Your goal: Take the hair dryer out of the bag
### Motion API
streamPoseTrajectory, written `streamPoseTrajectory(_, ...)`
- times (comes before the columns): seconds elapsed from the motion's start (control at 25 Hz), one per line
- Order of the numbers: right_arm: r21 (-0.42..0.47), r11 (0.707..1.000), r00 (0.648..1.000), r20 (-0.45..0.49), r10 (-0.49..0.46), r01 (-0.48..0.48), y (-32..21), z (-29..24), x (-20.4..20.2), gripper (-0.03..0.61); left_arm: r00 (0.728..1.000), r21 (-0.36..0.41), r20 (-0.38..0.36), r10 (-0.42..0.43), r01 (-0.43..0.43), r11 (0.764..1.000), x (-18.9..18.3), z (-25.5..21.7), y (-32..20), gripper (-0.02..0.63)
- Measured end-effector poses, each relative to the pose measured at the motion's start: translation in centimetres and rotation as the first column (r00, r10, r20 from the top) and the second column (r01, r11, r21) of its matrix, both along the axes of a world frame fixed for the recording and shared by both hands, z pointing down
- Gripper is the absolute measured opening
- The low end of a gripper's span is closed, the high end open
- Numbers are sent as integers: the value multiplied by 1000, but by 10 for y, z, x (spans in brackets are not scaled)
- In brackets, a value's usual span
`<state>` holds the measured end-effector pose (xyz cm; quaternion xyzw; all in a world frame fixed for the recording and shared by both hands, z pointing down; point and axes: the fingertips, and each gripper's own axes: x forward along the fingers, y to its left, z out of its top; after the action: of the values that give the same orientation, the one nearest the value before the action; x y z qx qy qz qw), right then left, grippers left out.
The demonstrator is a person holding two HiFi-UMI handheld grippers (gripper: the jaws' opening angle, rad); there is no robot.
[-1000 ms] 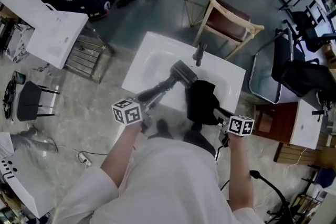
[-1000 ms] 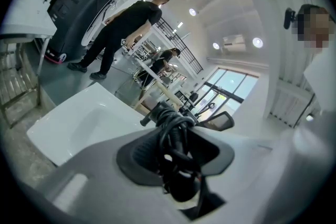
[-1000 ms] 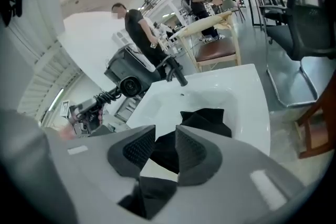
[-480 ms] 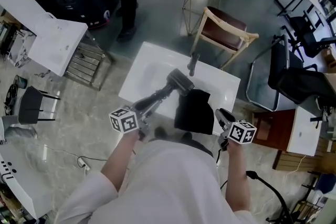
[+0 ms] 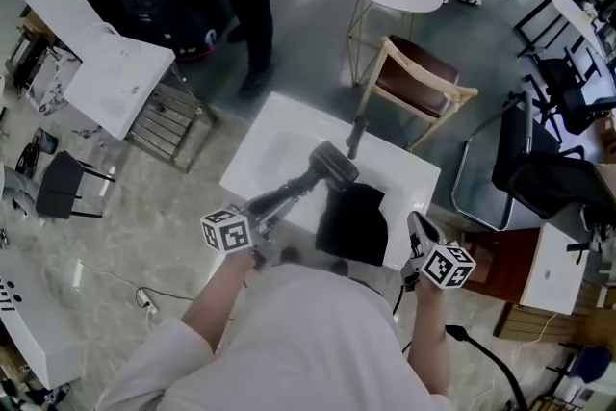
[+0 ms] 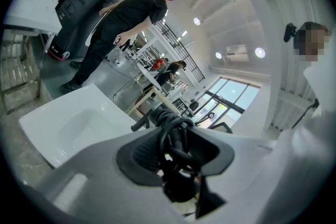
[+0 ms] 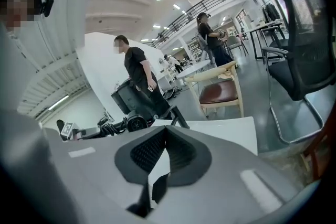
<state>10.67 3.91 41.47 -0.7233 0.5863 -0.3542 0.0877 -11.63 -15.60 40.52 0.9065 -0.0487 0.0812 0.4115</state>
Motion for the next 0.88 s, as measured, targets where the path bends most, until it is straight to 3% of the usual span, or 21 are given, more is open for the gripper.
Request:
streamPoseTrajectory(0.32,68,998,1000,27,-9,7,5,1,-2,4,1000,1,13,-11,11,1000,-1,3,3,147)
streamPoseTrajectory(0.88,46,999,999,-28,-20,21,-1,1,2,5,1000,18,9,-11,11,1000,3,-2,1,147)
